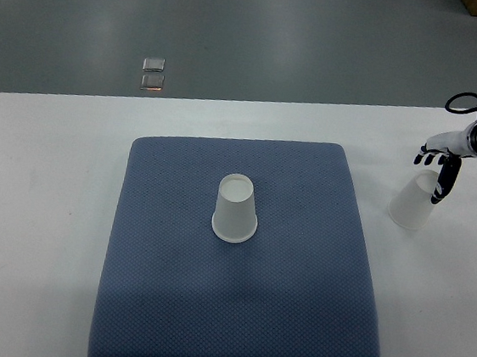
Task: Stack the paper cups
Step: 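Lower the right hand and close its fingers around the cup, then lift the grasped cup up off the table with the right hand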
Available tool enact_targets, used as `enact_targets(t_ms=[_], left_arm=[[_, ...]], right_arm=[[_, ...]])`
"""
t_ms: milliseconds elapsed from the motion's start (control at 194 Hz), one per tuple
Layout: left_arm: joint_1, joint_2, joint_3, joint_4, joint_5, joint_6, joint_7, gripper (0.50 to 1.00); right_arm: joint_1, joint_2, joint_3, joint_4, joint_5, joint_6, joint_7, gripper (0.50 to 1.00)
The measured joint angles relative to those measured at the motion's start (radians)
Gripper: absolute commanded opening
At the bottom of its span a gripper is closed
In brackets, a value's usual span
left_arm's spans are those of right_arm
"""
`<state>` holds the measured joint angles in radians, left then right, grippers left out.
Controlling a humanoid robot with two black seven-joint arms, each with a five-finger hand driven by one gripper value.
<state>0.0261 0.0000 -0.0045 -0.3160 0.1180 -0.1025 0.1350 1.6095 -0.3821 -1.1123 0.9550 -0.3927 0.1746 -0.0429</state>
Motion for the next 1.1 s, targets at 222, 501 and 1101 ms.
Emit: enact_targets(t_ms=[222, 501, 1101], left_arm=[[0.0, 0.0, 0.0, 0.0, 0.0, 0.0, 0.0, 1.0], [0.0, 0.0, -0.001, 0.0, 0.0, 0.001, 0.0, 1.0], [0.001, 0.0, -0.002, 0.0, -0.001, 0.001, -0.001, 1.0]], right_arm=[[-0.028, 0.011, 0.002, -0.005, 0.001, -0.016, 0.0, 0.889], [-0.044, 0.011, 0.002, -0.007, 0.002, -0.018, 0.0, 0.889], [-0.072, 0.013, 0.003, -0.041, 0.003, -0.025, 0.002, 0.711]])
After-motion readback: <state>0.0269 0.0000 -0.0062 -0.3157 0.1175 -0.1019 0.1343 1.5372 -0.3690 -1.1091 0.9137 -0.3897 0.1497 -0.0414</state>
